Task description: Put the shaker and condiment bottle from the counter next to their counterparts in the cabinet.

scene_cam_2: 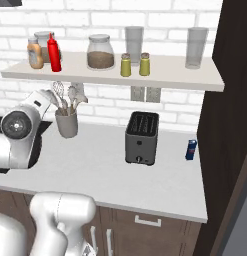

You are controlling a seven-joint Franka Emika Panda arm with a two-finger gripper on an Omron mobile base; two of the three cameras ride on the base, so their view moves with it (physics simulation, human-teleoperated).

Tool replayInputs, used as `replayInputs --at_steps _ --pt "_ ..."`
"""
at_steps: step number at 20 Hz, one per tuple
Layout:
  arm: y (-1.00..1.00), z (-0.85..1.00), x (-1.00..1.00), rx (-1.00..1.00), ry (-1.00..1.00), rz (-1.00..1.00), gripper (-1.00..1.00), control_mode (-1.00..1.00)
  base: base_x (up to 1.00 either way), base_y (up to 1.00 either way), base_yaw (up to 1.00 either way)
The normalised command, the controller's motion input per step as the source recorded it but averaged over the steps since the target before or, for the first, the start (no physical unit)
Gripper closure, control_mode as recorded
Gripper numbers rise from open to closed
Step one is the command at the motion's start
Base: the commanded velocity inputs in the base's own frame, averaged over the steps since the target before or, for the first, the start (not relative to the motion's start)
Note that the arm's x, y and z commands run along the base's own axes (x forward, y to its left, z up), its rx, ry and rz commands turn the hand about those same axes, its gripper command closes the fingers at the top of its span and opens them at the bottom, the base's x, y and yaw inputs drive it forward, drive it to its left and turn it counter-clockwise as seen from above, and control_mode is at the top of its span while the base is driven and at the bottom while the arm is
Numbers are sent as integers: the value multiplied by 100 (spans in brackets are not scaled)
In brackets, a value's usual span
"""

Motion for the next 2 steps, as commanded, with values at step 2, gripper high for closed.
replayInputs --at_steps 2 --pt "0 -62 -67 0 0 -2 -100 -100 0 0 0"
